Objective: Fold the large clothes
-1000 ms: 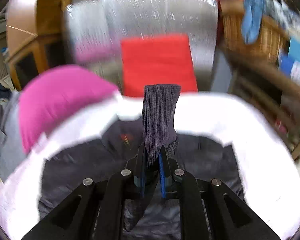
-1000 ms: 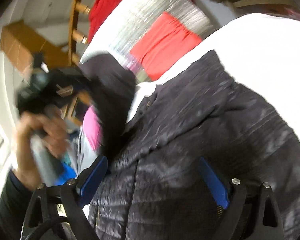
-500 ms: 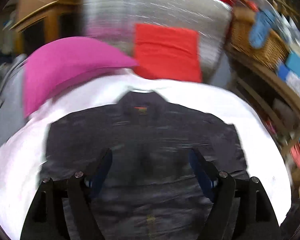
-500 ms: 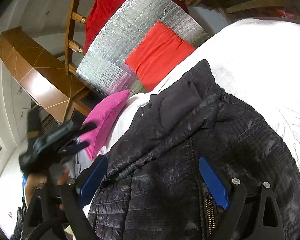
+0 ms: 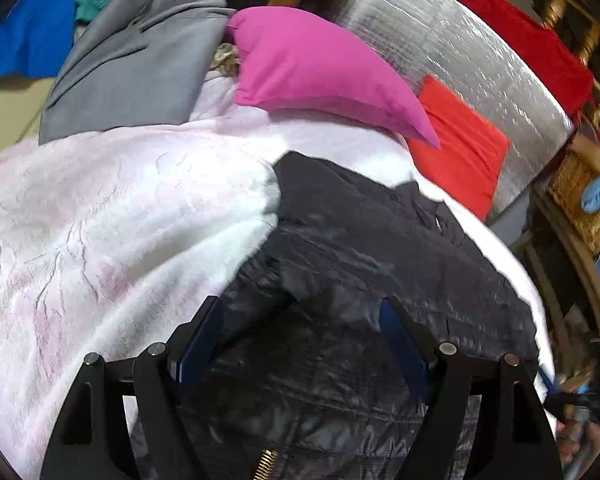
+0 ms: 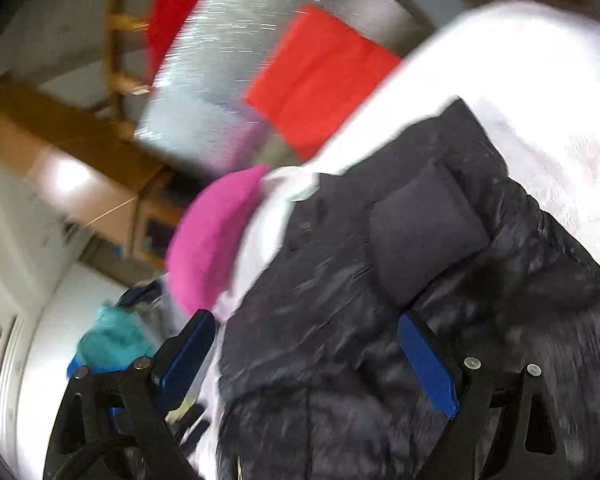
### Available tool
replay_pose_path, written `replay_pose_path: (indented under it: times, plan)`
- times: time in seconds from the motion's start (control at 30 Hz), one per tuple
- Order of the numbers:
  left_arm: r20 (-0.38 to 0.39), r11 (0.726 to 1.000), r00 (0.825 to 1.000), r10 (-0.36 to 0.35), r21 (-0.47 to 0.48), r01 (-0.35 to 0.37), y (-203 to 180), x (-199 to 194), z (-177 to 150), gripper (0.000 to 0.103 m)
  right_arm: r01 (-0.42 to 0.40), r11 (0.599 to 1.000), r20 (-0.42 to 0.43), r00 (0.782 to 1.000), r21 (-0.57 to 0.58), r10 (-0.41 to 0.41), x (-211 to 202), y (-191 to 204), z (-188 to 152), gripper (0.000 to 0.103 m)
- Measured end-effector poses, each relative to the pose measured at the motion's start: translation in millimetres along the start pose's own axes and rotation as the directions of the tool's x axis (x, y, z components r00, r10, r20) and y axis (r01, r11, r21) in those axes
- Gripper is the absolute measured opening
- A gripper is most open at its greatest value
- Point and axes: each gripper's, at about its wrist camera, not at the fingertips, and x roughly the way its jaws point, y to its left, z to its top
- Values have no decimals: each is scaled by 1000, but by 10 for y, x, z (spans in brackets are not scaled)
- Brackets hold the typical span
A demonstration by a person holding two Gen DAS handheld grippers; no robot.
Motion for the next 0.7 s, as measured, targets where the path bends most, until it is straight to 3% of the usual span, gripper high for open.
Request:
replay_pose_path:
  times: [0.1, 0.17, 0.2, 0.23, 0.3, 0.33, 0.43, 0.5, 0.57, 0.6, 0.63, 0.67, 0.7]
  plan:
    - [-4, 999, 1000, -19, -51, 19, 141, 66, 151, 80, 61, 995, -24, 998, 74, -60, 189, -155, 86, 92]
    - [-23, 998, 1000, -14, -66, 12, 200, 191, 251, 80, 89, 993, -38, 996, 83, -86, 269, -184, 115, 81]
    - [-40, 998, 999, -12, -69, 9, 206, 269, 281, 80, 116, 991, -50, 992, 67, -113, 315, -163, 136, 61]
    - [-60, 998, 998, -10, -69, 5, 205, 347, 303, 80, 152, 987, -67, 987, 44, -149, 355, -134, 151, 32]
    - [-120, 998, 993, 0, -59, -7, 195, 538, 340, 80, 202, 979, -50, 978, -36, -203, 336, -5, 193, 17]
    - [-148, 998, 989, 11, -55, -19, 192, 630, 353, 80, 214, 973, -25, 976, -87, -217, 299, 92, 201, 14]
    - [-162, 998, 986, 51, -38, -58, 212, 752, 370, 80, 289, 904, 122, 957, -314, -263, 33, 547, 156, 14]
    - [-157, 998, 987, 43, -40, -50, 224, 750, 395, 80, 375, 853, 123, 927, -362, -355, 148, 458, 154, 14]
    - [-131, 998, 990, 53, -32, -58, 208, 695, 445, 80, 423, 851, 53, 902, -312, -429, 342, 148, 170, 24]
    - [-119, 998, 992, 50, -26, -54, 205, 680, 473, 80, 402, 874, -10, 907, -275, -420, 415, -33, 159, 37]
    - [-111, 999, 993, 46, -15, -48, 194, 654, 514, 80, 359, 895, -3, 928, -264, -373, 365, -76, 150, 43]
    - [-106, 999, 993, 47, -8, -48, 199, 638, 556, 80, 346, 896, 21, 935, -278, -354, 288, -40, 134, 49]
    - [-100, 999, 994, 52, 1, -52, 195, 633, 606, 80, 345, 893, 40, 936, -289, -349, 205, 17, 118, 64]
